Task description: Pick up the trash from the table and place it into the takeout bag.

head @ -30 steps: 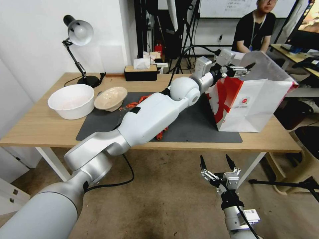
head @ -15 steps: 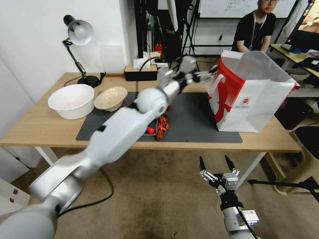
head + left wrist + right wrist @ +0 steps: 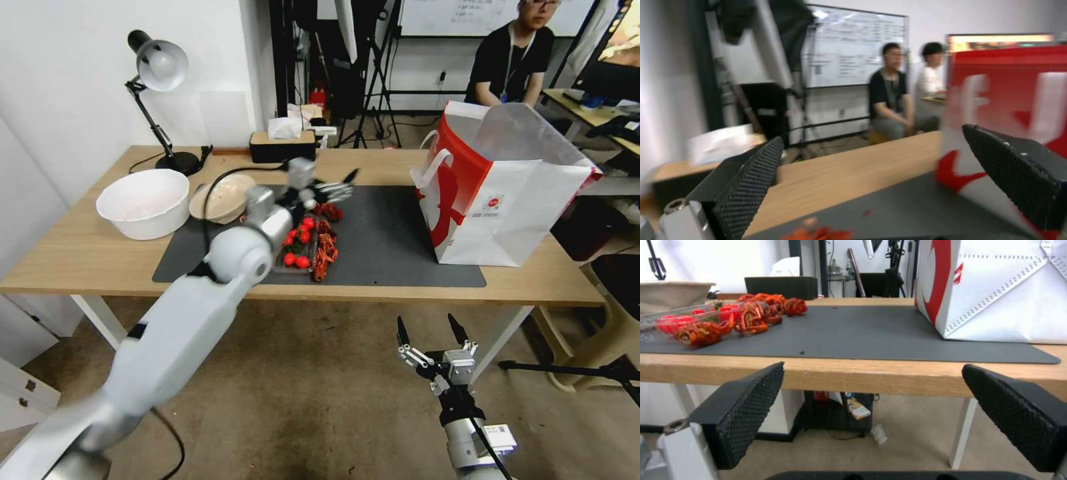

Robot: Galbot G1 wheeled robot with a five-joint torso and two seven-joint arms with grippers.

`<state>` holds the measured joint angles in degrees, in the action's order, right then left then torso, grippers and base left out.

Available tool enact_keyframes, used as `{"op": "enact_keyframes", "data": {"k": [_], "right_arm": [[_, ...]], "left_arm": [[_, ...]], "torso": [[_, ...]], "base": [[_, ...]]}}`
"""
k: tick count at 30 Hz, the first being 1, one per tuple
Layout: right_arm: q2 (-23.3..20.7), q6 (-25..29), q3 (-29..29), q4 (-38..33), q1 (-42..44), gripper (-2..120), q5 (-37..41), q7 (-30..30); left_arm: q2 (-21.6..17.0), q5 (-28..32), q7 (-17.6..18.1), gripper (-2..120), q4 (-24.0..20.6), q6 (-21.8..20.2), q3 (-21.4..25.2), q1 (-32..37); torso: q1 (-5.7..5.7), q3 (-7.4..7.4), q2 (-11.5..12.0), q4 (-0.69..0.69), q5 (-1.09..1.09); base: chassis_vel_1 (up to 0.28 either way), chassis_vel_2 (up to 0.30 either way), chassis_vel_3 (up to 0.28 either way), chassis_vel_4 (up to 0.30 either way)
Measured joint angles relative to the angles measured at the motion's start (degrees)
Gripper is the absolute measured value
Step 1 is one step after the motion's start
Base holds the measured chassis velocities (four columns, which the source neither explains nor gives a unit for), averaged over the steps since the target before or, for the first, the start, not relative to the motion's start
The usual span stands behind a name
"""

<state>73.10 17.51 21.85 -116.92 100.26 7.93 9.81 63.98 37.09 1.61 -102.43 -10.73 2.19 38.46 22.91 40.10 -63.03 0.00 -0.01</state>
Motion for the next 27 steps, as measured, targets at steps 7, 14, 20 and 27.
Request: {"op": "enact_keyframes", "data": {"k": [7, 14, 20, 27], "right_arm": [[-0.09, 0.06, -0.03, -0.18, 0.35, 100, -0.27, 0.0], [0.18, 0.06, -0.35, -0.33, 0.32, 100, -0.91, 0.02], [0.48, -0.08, -0.62, -0.73, 0.54, 100, -1.38, 0.04], [0.71, -0.03, -0.61, -0.75, 0.88, 100, -1.48, 0.07]], "left_arm": [[-3.7, -2.01, 7.23, 100, -6.18, -5.38, 9.58, 11.96], [-3.99, -2.17, 10.7, 100, -8.41, -7.67, 15.12, 19.85], [-3.73, 0.29, 13.52, 100, -9.04, -8.63, 19.54, 24.98], [-2.44, 20.43, 23.22, 100, -8.57, -11.29, 20.65, 23.18]], "torso": [[0.0, 0.01, 0.0, 0.01, -0.01], [0.01, 0.01, 0.0, 0.01, 0.0], [0.01, 0.01, 0.0, 0.01, 0.0], [0.0, 0.0, 0.0, -0.01, 0.02]], "base": [[0.0, 0.0, 0.0, 0.0], [0.0, 0.0, 0.0, 0.0], [0.0, 0.0, 0.0, 0.0], [0.0, 0.0, 0.0, 0.0]]}}
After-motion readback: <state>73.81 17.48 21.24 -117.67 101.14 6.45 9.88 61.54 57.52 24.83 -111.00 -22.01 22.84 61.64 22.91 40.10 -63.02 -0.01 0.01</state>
